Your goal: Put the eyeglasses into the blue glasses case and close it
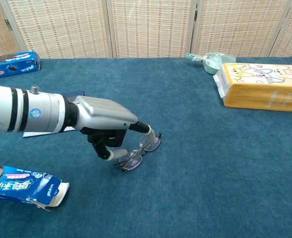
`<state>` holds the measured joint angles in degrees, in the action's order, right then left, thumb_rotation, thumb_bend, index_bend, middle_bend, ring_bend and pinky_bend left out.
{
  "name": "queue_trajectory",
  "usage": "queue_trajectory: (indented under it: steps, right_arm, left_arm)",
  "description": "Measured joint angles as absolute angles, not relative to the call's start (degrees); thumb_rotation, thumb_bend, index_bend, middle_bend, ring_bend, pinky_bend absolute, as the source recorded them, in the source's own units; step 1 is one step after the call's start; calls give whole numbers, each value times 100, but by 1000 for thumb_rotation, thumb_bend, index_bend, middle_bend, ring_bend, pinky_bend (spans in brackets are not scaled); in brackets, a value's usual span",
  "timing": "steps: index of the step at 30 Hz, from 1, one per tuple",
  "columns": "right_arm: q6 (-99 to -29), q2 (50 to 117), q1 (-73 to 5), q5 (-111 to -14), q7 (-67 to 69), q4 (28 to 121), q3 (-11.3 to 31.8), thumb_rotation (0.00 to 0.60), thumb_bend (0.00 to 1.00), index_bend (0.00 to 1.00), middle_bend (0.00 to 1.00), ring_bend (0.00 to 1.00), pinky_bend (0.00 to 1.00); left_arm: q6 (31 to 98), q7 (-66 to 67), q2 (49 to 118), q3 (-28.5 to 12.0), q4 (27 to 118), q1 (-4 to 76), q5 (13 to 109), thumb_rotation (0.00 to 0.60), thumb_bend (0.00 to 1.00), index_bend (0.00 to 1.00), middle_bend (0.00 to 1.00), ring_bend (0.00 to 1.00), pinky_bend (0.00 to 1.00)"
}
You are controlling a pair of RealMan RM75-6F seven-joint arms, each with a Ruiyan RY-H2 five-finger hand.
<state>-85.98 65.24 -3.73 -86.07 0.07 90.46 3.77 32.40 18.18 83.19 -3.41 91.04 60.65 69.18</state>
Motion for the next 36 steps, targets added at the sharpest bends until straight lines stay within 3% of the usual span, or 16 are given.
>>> queue_trajectory:
  steps: [20, 36]
  right_arm:
    - [-8627, 6543, -331, -8600, 86, 8987, 373, 600, 298, 119, 413, 311, 222]
    - [-8662, 6538, -352, -8698, 1, 9079, 380, 600, 298, 119, 413, 311, 222]
  left_arm:
    - [3379, 2925, 8689, 91, 8765, 6529, 5405, 600, 587, 223, 1000, 1000, 1000]
    - [3917, 3321, 8025, 605, 8980, 6569, 4186, 600, 587, 258, 1000, 1000, 1000]
